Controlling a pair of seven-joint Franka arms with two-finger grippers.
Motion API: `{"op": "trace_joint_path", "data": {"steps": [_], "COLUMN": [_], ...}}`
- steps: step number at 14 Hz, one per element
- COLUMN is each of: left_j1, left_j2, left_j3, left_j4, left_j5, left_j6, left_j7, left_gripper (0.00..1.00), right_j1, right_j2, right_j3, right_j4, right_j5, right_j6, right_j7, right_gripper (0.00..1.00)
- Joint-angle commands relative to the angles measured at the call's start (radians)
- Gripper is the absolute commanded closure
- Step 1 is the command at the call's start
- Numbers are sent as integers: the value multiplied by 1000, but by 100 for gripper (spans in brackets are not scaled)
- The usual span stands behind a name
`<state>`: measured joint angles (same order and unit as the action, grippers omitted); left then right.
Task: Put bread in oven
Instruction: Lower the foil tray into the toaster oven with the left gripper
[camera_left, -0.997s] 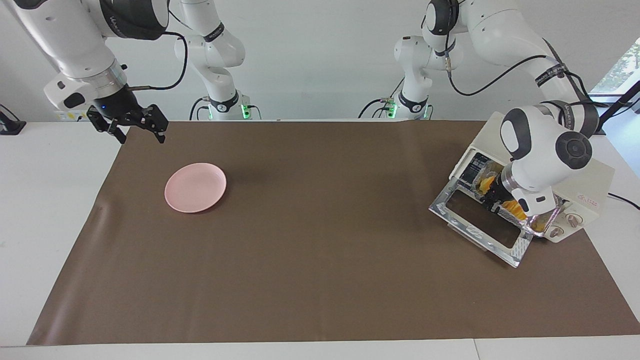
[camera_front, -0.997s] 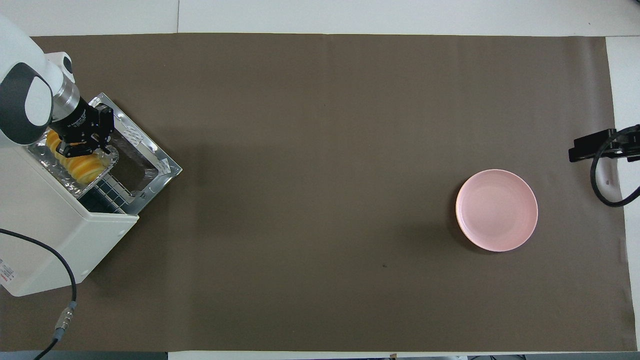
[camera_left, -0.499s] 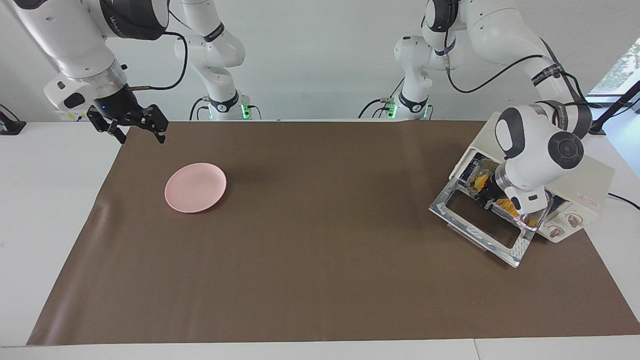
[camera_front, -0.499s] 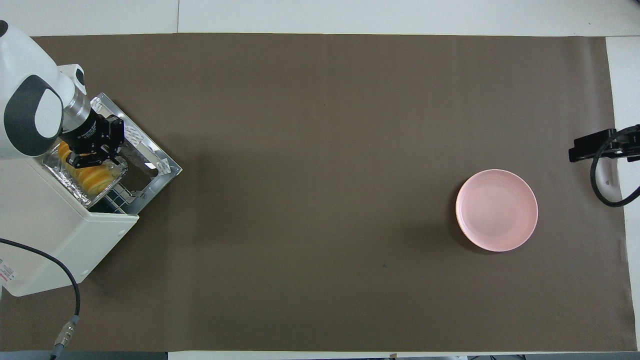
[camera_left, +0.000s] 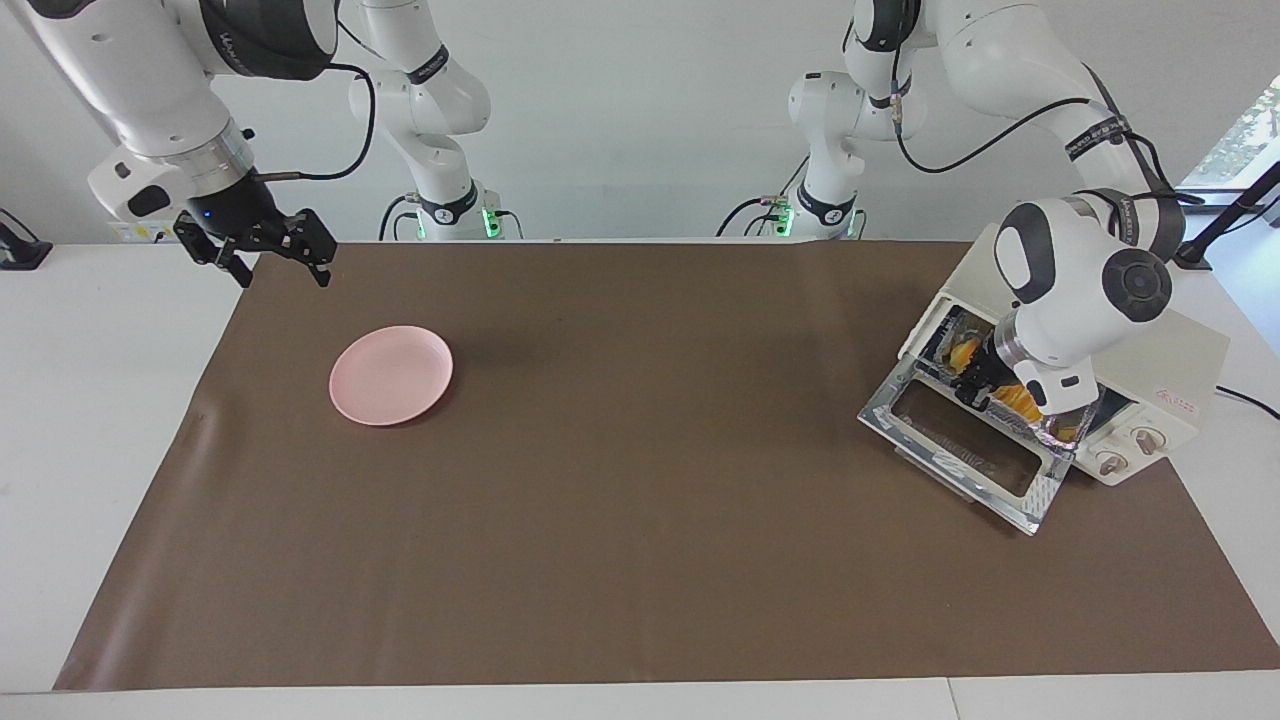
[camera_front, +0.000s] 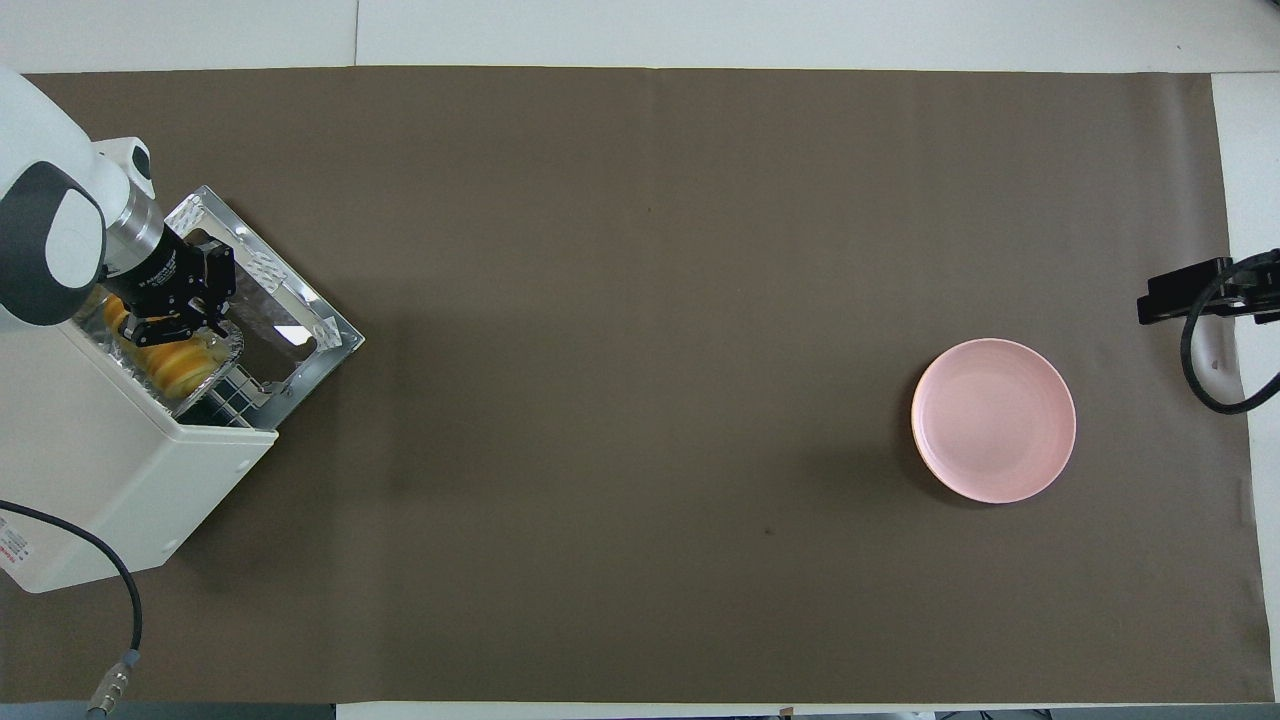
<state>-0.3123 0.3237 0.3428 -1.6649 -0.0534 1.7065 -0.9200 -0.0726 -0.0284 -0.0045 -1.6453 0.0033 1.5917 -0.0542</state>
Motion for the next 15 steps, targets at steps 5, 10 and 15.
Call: {"op": "trace_joint_path", "data": {"steps": [5, 10, 15], "left_j1": [2, 2, 2], "left_j2": [-52, -60, -66], "left_j3": [-4, -4, -5], "left_j4": [-95, -114, -128], "left_j5": [52, 52, 83], "left_j6": [53, 84, 93], "left_j7": [-2, 0, 0], "left_gripper": [100, 100, 100], "right_j1": [-15, -15, -15], "right_j2": [-18, -18, -18], "right_j3": [12, 12, 12], "right_j4": [-16, -16, -16], "right_j5": [-16, -16, -16], "right_j6": [-7, -7, -7], "right_j7": [-22, -21, -21], "right_gripper": [0, 0, 0]}}
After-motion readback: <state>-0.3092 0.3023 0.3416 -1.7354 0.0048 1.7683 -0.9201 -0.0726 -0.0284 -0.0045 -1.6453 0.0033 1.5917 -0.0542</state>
